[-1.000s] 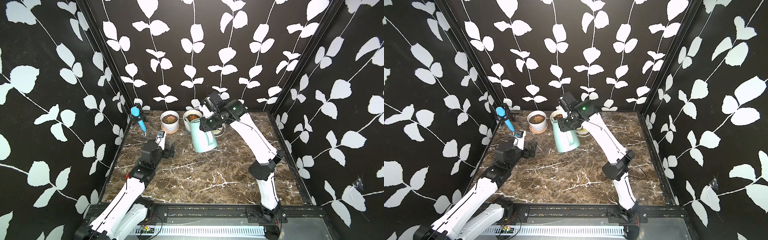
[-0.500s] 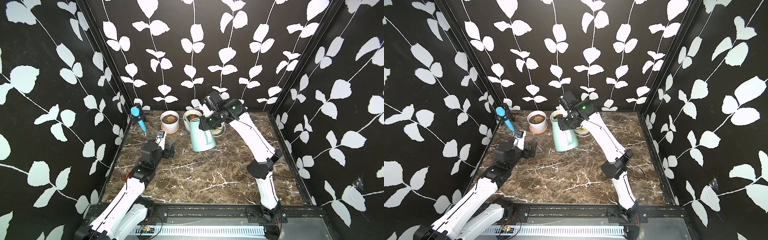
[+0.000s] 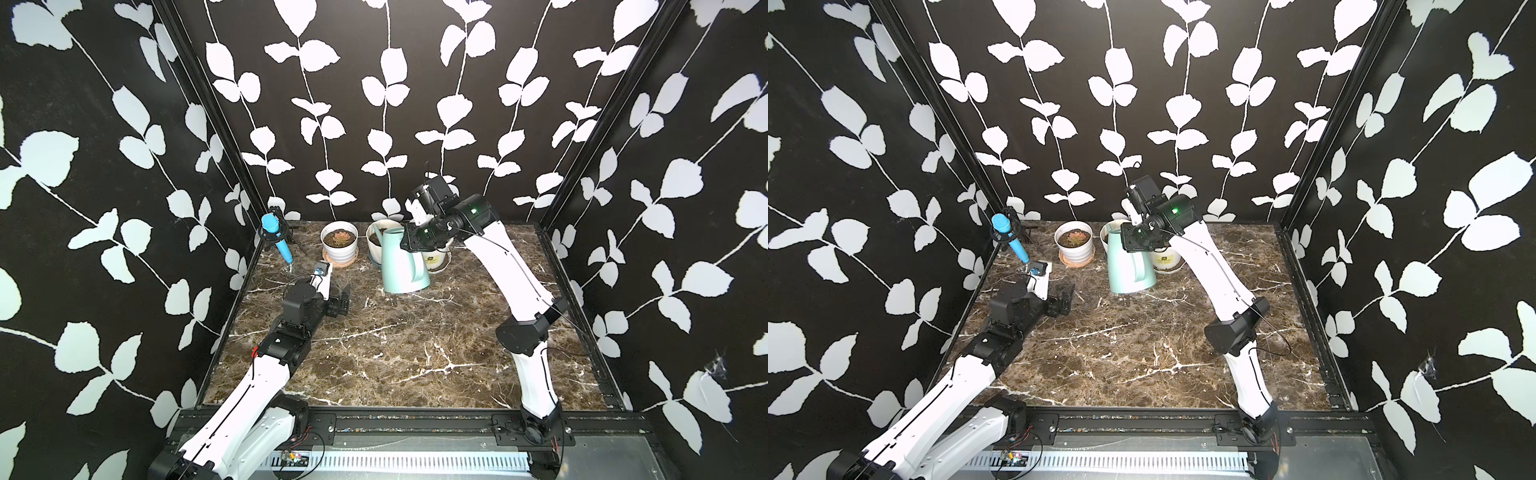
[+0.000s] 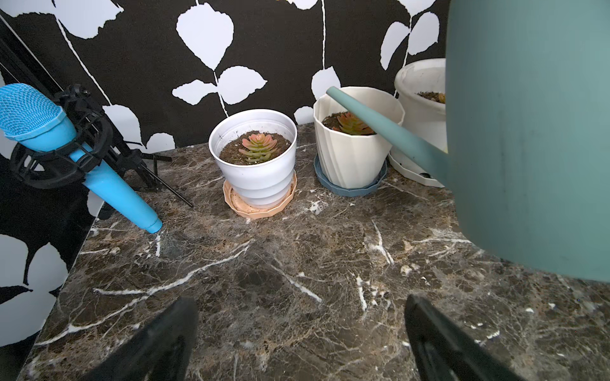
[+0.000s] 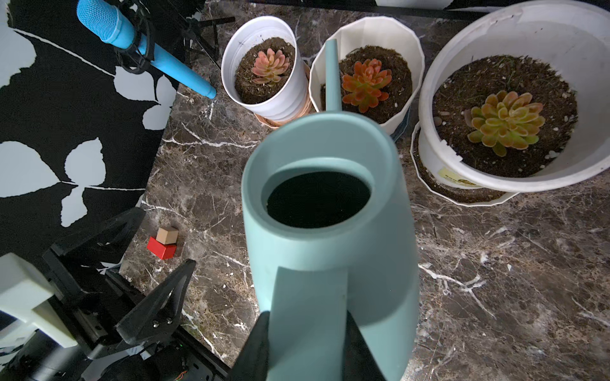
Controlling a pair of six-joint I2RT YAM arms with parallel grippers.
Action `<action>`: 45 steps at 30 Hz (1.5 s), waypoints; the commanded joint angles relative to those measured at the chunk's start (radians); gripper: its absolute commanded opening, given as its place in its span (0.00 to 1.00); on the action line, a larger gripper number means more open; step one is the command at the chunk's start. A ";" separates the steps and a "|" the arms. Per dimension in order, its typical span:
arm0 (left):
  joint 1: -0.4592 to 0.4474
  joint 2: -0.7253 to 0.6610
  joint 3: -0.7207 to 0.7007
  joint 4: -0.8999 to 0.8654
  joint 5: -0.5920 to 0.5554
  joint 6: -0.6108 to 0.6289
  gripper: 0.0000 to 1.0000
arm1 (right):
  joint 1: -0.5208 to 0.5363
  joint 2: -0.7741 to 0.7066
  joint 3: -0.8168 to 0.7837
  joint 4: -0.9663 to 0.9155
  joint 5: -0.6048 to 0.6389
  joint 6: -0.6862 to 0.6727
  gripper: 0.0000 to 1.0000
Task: Water the succulent around the soil edge
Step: Water the soil of the potted plant with water.
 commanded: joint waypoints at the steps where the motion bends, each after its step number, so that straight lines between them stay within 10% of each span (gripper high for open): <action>1: -0.004 -0.018 -0.010 0.027 -0.003 0.008 0.99 | -0.011 -0.005 0.034 0.081 -0.015 0.018 0.00; 45: -0.007 -0.017 -0.012 0.026 -0.003 0.009 0.99 | -0.075 -0.118 -0.167 0.101 0.047 -0.023 0.00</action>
